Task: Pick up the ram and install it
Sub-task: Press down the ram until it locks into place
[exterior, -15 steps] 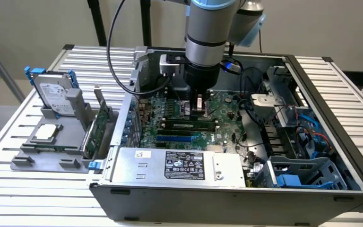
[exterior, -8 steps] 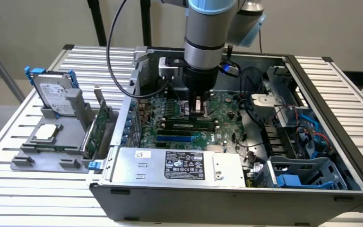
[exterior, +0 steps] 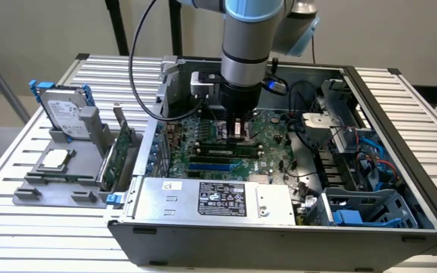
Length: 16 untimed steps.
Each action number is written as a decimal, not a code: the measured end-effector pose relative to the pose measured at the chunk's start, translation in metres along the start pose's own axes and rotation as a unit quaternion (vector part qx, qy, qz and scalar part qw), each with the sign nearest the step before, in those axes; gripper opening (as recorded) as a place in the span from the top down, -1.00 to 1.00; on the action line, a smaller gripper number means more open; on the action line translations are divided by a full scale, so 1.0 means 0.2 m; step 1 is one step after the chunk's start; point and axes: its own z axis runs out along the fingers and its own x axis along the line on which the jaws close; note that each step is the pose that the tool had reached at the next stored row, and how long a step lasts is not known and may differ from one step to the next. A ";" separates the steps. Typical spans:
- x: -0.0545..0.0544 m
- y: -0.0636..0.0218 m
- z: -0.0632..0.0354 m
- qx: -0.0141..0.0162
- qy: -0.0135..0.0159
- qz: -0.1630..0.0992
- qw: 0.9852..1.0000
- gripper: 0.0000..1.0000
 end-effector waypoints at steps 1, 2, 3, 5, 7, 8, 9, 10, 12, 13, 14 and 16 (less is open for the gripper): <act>0.00 0.000 0.000 0.000 0.000 0.000 1.000 1.00; 0.00 0.001 -0.004 0.000 0.000 0.000 1.000 1.00; 0.00 0.001 -0.012 0.000 0.000 0.000 1.000 1.00; 0.00 0.002 -0.044 0.000 -0.002 0.000 1.000 1.00; 0.00 0.002 -0.083 0.000 -0.001 0.000 1.000 1.00; 0.00 0.002 -0.096 0.000 -0.001 0.000 1.000 1.00; 0.00 0.002 -0.103 0.000 -0.001 0.000 1.000 1.00; 0.00 0.002 -0.105 0.000 -0.001 0.000 1.000 1.00; 0.00 0.002 -0.105 0.000 -0.001 0.000 1.000 1.00; 0.00 0.002 -0.105 0.000 -0.001 0.000 1.000 1.00; 0.00 0.002 -0.105 0.000 -0.001 0.000 1.000 1.00; 0.00 0.002 -0.105 0.000 -0.001 0.000 1.000 1.00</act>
